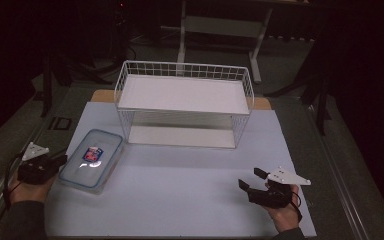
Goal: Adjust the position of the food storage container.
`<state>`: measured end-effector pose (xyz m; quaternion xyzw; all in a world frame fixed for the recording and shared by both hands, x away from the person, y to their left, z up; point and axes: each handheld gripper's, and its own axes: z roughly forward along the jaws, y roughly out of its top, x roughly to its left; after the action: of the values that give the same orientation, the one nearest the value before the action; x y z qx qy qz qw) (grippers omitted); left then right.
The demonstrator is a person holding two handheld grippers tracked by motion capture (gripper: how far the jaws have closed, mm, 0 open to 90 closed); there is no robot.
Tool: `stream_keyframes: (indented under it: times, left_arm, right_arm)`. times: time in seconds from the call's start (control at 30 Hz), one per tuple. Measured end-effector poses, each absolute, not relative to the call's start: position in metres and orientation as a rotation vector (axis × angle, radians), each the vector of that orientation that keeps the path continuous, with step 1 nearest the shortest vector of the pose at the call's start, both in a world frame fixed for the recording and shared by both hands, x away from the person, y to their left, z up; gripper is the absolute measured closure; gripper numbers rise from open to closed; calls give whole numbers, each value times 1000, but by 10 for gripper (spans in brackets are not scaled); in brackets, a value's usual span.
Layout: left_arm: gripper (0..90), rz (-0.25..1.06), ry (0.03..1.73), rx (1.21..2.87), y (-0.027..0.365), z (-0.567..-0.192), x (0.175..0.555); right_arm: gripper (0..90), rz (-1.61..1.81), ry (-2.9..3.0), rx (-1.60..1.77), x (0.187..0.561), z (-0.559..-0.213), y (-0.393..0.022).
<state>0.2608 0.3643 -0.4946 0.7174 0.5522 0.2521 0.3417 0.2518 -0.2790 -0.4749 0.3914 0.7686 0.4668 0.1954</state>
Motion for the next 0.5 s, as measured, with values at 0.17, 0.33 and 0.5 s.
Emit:
stream_keyframes:
  times: [0.17, 0.33, 0.5]
  left_arm:
    - [898, 621, 1366, 1918, 350, -495, 250]
    - [897, 546, 1270, 1967, 333, -499, 243]
    - [897, 470, 1175, 2013, 315, -497, 239]
  right_arm:
    - [259, 1312, 2156, 1095, 251, -475, -278]
    - [259, 1310, 2161, 1090, 251, -475, -278]
    - [260, 1312, 2161, 1091, 251, -475, -278]
